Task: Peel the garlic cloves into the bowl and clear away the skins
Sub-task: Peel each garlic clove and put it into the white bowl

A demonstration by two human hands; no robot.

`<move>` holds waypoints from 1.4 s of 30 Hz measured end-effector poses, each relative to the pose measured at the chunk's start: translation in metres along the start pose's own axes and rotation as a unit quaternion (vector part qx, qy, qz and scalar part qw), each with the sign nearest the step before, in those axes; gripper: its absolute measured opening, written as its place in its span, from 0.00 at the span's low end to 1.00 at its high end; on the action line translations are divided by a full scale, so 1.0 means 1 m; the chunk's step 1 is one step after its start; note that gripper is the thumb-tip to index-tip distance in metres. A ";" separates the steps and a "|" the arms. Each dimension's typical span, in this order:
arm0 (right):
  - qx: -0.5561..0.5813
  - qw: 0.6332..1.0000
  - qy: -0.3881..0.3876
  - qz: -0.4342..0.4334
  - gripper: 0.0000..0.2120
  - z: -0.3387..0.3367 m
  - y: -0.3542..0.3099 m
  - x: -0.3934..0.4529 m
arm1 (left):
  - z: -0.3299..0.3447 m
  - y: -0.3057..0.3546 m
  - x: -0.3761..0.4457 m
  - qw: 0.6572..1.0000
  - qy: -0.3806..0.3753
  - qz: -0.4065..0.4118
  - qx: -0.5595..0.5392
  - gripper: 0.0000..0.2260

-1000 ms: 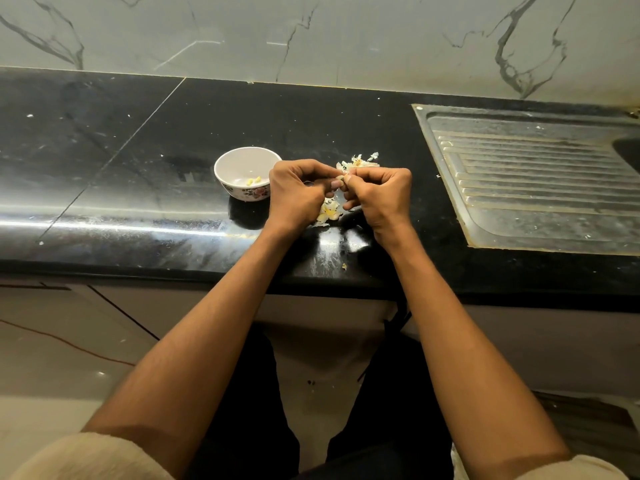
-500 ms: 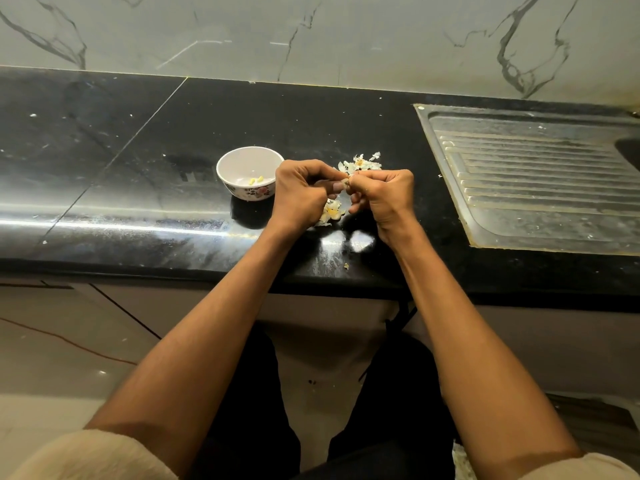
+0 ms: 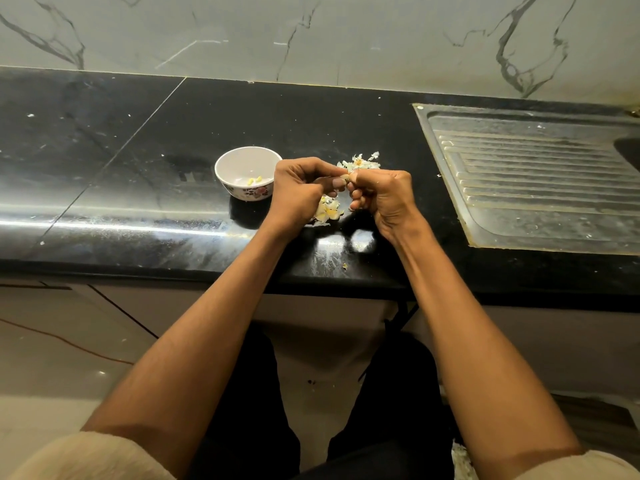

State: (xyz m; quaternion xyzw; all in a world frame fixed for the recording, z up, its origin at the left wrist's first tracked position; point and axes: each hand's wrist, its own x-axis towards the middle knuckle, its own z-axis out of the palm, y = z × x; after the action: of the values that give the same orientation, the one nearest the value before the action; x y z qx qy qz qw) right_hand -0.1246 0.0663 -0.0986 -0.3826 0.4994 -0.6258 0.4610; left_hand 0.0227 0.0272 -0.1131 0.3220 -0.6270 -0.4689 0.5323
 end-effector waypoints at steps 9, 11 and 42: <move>0.017 1.000 -0.004 -0.009 0.06 -0.002 0.003 0.003 | 0.001 0.003 0.001 0.999 -0.020 -0.032 -0.035 0.07; 0.018 1.000 -0.007 -0.006 0.11 -0.002 0.003 0.003 | 0.001 0.004 0.001 0.998 -0.025 -0.040 -0.040 0.07; -0.057 0.994 0.038 -0.081 0.03 0.003 0.008 -0.003 | 0.006 0.005 -0.006 0.996 0.056 -0.001 0.066 0.04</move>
State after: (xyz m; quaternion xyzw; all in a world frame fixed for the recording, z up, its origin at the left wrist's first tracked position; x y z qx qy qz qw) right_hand -0.1198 0.0676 -0.1057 -0.4232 0.5188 -0.6457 0.3671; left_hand 0.0186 0.0353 -0.1108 0.3828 -0.6259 -0.4080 0.5434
